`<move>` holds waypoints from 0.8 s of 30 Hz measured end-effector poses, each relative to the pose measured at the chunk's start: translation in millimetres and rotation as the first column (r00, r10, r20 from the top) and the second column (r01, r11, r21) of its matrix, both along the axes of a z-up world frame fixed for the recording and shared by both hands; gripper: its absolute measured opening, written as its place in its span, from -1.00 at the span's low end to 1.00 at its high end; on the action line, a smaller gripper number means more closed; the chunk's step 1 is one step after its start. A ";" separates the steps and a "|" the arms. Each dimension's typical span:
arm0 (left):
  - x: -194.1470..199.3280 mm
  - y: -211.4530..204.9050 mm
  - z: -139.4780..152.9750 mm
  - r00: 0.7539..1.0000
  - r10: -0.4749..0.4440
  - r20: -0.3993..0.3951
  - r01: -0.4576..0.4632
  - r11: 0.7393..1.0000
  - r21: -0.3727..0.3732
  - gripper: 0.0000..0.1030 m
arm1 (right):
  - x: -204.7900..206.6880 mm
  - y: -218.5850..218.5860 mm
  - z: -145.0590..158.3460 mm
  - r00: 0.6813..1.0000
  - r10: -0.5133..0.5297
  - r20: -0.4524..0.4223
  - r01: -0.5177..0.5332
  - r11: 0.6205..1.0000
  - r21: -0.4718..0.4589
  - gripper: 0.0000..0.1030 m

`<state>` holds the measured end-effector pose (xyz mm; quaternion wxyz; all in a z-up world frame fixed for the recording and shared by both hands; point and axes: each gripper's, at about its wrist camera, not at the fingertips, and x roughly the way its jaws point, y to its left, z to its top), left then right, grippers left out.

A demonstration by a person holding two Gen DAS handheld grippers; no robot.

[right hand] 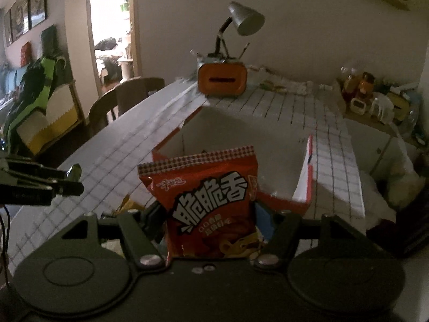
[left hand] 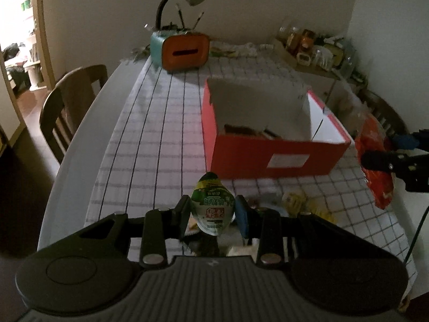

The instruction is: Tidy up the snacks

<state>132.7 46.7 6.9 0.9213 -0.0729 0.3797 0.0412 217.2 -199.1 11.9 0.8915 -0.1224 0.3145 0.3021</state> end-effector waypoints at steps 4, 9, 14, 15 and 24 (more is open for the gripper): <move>19.8 -5.2 11.1 1.000 -0.017 0.021 0.017 1.000 0.018 -0.32 | 21.2 1.6 11.7 1.000 -0.012 0.022 0.012 1.000 0.007 0.33; 47.5 -14.6 21.2 0.999 -0.040 0.034 0.038 0.998 0.048 -0.32 | 51.9 2.5 20.1 0.999 -0.030 0.043 0.030 1.000 -0.008 0.33; 83.5 -22.2 25.9 0.998 -0.051 0.029 0.050 0.997 0.057 -0.32 | 87.0 -1.0 22.7 0.998 -0.054 0.029 0.054 0.998 -0.010 0.33; 90.5 -23.9 26.0 0.998 -0.053 0.026 0.051 0.997 0.057 -0.32 | 94.7 -1.5 22.4 0.998 -0.055 0.025 0.055 0.998 -0.014 0.33; 156.5 -38.9 10.0 0.997 -0.070 -0.037 0.073 0.993 0.088 -0.32 | 151.8 7.1 4.1 1.000 -0.030 0.000 0.030 0.996 -0.087 0.33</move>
